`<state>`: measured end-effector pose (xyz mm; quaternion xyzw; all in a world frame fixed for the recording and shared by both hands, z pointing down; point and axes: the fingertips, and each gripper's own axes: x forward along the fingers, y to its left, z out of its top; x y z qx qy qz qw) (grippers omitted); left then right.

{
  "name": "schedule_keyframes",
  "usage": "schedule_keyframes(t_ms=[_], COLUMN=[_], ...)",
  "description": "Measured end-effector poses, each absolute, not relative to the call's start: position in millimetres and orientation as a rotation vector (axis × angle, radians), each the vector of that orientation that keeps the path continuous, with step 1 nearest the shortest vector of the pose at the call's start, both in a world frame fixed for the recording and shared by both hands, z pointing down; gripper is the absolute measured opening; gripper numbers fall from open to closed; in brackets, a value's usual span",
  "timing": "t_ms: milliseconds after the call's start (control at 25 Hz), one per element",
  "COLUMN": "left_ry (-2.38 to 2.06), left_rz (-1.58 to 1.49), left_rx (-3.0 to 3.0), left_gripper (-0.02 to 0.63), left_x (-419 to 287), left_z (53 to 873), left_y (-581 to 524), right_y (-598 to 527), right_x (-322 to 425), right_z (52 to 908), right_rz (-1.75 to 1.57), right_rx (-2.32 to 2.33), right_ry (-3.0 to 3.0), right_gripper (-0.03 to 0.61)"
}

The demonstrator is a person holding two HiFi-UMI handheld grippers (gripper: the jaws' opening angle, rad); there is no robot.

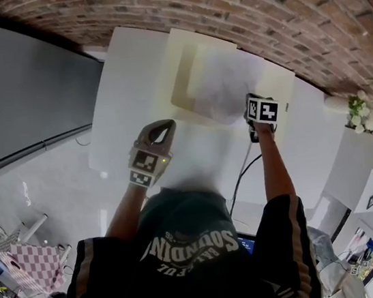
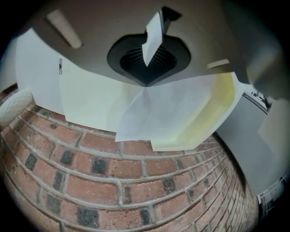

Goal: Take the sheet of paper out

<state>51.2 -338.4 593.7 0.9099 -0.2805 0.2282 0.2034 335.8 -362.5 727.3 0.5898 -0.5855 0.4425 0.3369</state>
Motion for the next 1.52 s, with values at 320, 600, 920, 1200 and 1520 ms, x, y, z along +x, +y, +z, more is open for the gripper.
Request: schedule_keyframes(t_ms=[320,600,920,1200,1520], left_ry=[-0.768,-0.751,-0.736,-0.748,-0.801], left_rz=[0.617,0.602,0.569,0.537,0.474], left_rx=[2.562,2.59,2.65,2.692,2.733], left_gripper=[0.011,0.011,0.011,0.011,0.011], left_x=[55,58,61,53,32], left_z=[588,580,562,547,520], left_y=[-332,-321,-302,-278,-254], right_y=[-343,-321,-292,-268,-230], right_x=[360,376,385,377,348], right_z=[714,697,662,614,562], right_rz=[1.132,1.098,1.029,0.921,0.84], right_rx=[1.601,1.674,1.779,1.895,2.023], right_ry=[-1.484,-1.455,-1.466,-1.528,-1.626], right_gripper=[0.002,0.002,0.002,0.001,0.0])
